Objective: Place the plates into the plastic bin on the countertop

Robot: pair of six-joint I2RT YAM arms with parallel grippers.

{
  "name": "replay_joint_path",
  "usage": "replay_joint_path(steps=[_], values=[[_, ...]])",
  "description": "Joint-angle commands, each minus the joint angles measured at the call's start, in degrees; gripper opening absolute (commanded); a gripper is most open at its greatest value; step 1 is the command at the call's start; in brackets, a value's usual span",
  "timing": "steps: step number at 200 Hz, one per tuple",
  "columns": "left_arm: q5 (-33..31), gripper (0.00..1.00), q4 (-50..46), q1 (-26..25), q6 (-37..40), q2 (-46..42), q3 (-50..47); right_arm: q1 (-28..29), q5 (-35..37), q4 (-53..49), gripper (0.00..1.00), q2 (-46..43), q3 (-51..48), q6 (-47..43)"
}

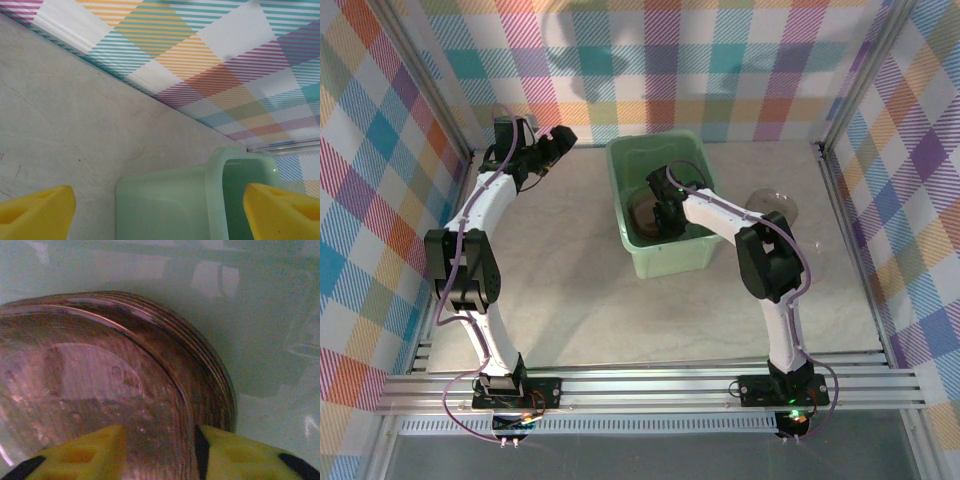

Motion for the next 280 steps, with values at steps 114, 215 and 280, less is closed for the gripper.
replay_joint_path(steps=[114, 215, 280], values=[[-1.01, 0.87, -2.4, -1.6, 0.07, 6.52, 9.07, -2.75, 0.2, -0.92, 0.74, -2.34, 3.13, -7.6], [-1.2, 0.87, -5.42, -1.38, 2.6, 9.45, 14.9, -3.26, 1.76, -3.82, 0.78, 3.06, 18.69, -21.44], [0.21, 0.87, -4.97, -1.38, 3.17, 11.39, 18.22, -3.91, -0.72, -3.39, 0.72, 5.69, 28.01, -34.64]])
